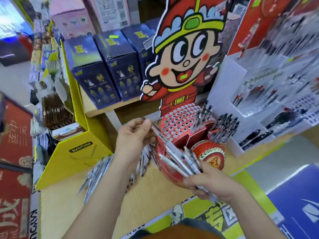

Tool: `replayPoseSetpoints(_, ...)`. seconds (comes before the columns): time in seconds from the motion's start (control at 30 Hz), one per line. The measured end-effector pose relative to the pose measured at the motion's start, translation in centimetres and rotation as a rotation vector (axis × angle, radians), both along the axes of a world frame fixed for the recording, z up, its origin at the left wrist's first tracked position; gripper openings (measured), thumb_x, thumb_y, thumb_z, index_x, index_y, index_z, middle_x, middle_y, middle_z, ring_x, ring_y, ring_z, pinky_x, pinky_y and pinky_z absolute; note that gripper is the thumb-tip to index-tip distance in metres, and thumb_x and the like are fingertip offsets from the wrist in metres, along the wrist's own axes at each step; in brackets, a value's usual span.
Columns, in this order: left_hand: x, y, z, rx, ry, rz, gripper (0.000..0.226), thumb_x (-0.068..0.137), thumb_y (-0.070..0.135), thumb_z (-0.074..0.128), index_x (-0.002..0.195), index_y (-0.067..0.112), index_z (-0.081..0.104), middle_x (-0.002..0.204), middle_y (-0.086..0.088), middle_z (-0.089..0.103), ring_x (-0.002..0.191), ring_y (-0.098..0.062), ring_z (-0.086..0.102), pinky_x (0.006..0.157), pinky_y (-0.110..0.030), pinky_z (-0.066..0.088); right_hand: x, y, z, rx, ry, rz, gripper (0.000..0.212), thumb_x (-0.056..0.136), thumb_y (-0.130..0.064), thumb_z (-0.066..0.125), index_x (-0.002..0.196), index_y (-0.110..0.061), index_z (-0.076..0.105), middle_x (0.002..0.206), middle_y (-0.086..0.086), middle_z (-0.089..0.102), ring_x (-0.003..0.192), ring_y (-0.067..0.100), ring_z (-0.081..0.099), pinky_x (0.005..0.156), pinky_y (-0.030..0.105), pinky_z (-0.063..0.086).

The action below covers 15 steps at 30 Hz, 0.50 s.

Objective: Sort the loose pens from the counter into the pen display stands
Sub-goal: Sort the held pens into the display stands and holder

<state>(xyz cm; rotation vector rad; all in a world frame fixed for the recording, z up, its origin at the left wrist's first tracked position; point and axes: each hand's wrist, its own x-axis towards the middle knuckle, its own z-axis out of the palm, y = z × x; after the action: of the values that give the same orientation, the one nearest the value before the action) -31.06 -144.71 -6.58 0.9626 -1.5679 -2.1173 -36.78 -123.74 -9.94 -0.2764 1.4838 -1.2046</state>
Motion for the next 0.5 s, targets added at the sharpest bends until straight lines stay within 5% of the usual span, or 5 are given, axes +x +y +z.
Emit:
replayPoseSetpoints(0.17,-1.3,-0.3,0.7,-0.087,0.079,0.038,0.011,0.095,0.012,0.054,0.099,0.011,0.065,0.09,-0.013,0.074,0.09,-0.027,0.071,0.073,-0.029,0.056,-1.8,2.9,0.4,-0.016,0.048,-0.146,0.03,0.075,-0.004,0.072,0.095,-0.003,0.05,0.058,0.012,0.041,0.045,0.018,0.033,0.044,0.026,0.029)
replayPoseSetpoints(0.27,-2.1,0.2,1.1,-0.167,0.11,0.016,0.011,0.094,0.008,0.055,0.1,0.011,0.064,0.089,-0.01,0.074,0.089,-0.023,0.071,0.074,-0.03,0.057,-3.1,4.2,0.2,-0.146,-0.006,-0.301,0.059,0.06,-0.014,0.076,0.109,0.007,0.049,0.056,0.009,0.039,0.041,0.015,0.032,0.039,0.021,0.03)
replayPoseSetpoints(0.5,-5.6,2.5,2.3,-0.356,0.155,-0.04,0.013,0.089,0.006,0.065,0.094,0.017,0.067,0.091,-0.009,0.072,0.088,-0.022,0.07,0.078,-0.038,0.059,-6.0,4.7,1.2,-0.432,-0.089,-0.482,0.054,0.052,-0.034,0.093,0.094,-0.014,0.066,0.058,0.002,0.042,0.04,0.01,0.036,0.037,0.019,0.033)
